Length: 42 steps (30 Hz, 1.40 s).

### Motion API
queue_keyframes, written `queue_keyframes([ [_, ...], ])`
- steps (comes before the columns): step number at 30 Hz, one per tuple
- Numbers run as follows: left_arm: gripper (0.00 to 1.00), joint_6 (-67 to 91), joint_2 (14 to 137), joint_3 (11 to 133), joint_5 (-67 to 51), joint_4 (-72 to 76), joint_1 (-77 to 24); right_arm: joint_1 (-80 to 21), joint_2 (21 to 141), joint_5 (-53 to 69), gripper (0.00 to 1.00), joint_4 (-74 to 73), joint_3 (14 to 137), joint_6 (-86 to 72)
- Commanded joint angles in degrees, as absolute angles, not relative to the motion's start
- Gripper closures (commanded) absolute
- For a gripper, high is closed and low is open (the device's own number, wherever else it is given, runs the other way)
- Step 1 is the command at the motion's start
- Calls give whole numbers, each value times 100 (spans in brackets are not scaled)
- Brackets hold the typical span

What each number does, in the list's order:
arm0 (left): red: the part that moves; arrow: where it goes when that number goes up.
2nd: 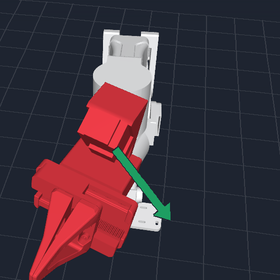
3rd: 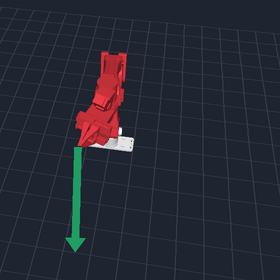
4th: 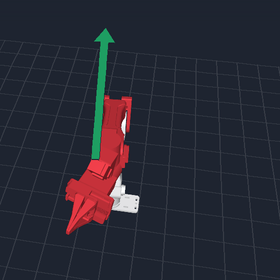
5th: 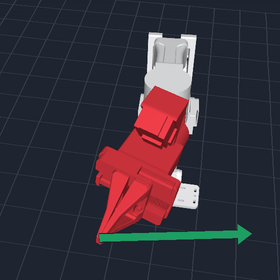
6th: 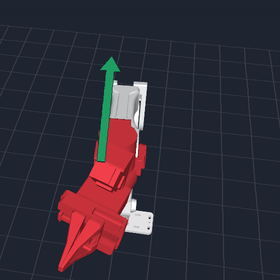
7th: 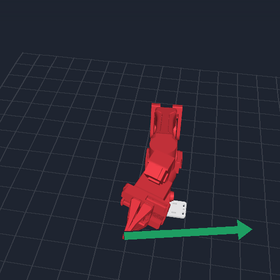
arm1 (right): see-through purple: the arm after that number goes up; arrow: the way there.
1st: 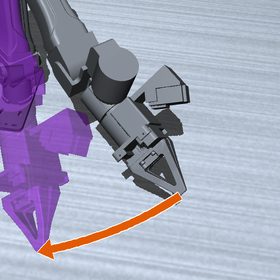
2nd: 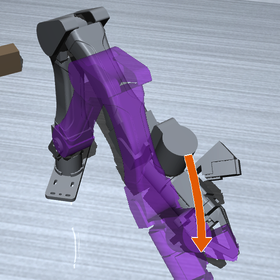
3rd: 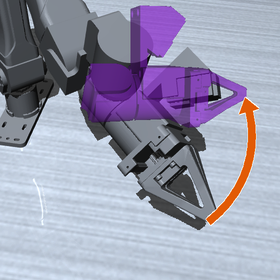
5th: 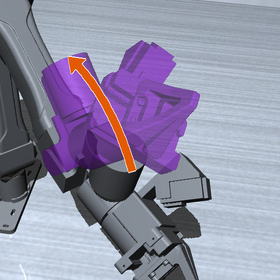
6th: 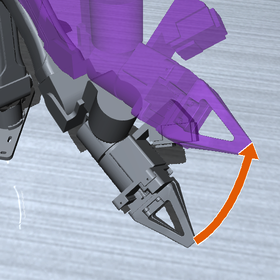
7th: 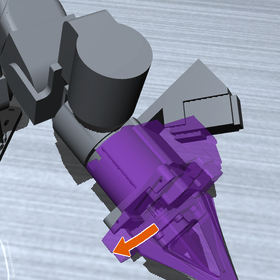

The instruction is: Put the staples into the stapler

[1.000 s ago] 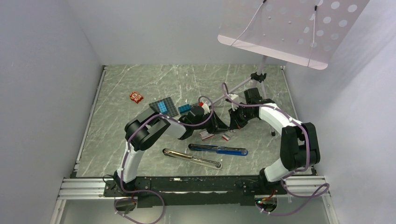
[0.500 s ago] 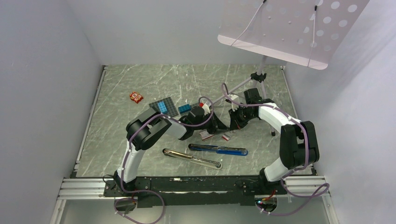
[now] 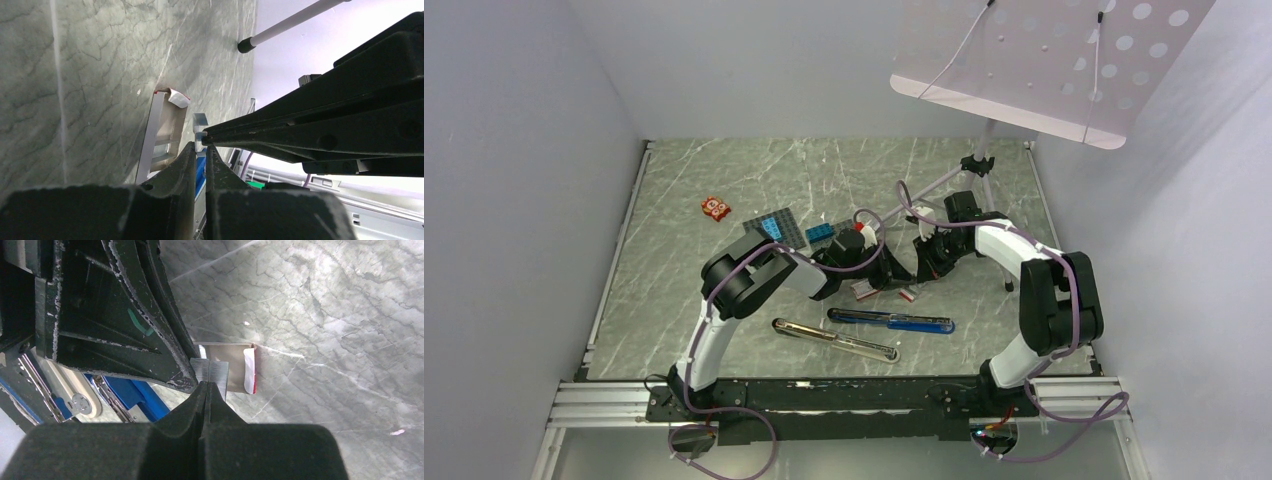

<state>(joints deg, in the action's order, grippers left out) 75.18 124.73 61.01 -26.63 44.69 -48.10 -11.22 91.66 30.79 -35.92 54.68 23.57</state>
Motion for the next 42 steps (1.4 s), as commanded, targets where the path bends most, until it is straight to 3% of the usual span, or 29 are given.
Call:
queue_keyframes([
  [1, 95, 7285, 12492, 6278, -2625, 4587, -4831, -1124, 9236, 3184, 98, -3646, 5579, 2408],
  [11, 95, 7111, 12422, 6245, -2576, 4438, -4815, -1134, 9218, 3155, 85, -3630, 5572, 2382],
  [17, 95, 7015, 12301, 6133, -2543, 4473, -4783, -1133, 9114, 3203, 84, -3621, 5580, 2365],
  [23, 95, 6568, 11745, 5899, -2449, 4412, -4766, -1115, 8678, 3318, 81, -3595, 5544, 2392],
  [30, 95, 5514, 10902, 5402, -2522, 4219, -4733, -937, 7981, 3743, 70, -3667, 5496, 2688],
  [33, 94, 4840, 10445, 4907, -2624, 4585, -4719, -841, 7585, 4304, 63, -3819, 5470, 3019],
  [42, 94, 2353, 8117, 3454, -2385, 4375, -4707, -880, 6824, 6520, 25, -4291, 5409, 4184],
])
